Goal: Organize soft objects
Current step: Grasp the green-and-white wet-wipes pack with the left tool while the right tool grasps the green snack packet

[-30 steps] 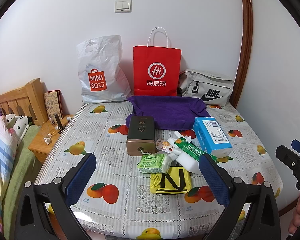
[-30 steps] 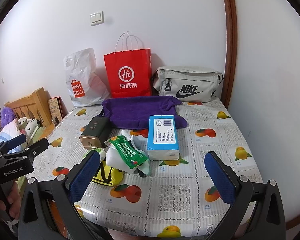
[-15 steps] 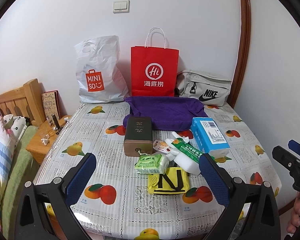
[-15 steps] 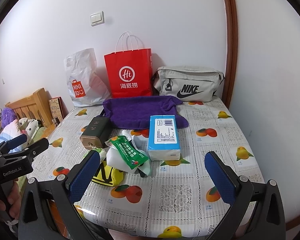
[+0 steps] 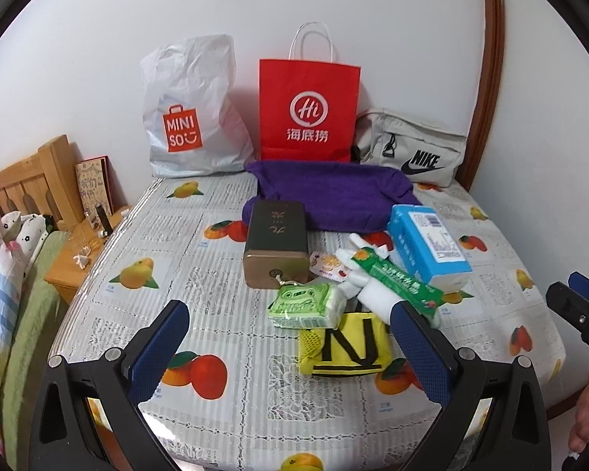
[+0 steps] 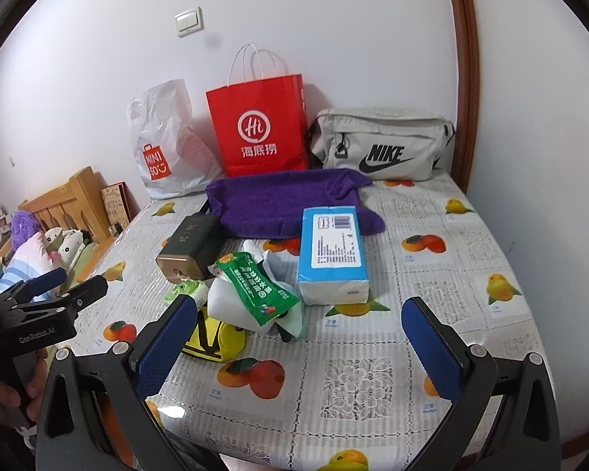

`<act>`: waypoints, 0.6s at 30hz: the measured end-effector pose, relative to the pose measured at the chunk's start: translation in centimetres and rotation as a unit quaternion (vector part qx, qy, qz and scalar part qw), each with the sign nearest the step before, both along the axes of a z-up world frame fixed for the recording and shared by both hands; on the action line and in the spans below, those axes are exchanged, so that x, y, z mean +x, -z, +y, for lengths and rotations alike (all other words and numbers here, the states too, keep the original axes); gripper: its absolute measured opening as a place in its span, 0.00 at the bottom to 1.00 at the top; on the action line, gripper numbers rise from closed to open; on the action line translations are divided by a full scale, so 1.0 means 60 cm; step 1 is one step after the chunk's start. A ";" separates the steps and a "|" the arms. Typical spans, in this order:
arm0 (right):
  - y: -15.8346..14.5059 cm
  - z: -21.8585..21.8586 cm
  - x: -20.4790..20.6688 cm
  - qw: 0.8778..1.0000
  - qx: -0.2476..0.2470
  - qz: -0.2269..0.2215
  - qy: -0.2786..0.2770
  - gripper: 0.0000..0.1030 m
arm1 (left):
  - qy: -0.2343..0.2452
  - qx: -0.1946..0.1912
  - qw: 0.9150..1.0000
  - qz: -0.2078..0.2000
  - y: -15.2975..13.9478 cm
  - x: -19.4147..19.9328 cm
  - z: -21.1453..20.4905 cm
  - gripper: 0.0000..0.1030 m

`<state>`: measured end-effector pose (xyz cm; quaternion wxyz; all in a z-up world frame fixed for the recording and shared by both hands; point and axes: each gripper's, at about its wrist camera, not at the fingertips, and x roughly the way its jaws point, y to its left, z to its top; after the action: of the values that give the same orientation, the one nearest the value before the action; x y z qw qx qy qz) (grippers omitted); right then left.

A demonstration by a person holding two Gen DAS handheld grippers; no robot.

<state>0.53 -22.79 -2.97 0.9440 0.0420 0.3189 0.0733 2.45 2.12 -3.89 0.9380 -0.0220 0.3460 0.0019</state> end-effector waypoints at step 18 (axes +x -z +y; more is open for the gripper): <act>0.107 0.002 0.086 0.998 0.003 0.059 -0.015 1.00 | 0.042 -0.033 0.995 0.084 0.133 0.104 -0.002 1.00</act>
<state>5.70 -22.67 -9.37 0.9222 0.0443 0.3745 0.0858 8.69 2.03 -11.87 0.9037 -0.0387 0.4238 -0.0470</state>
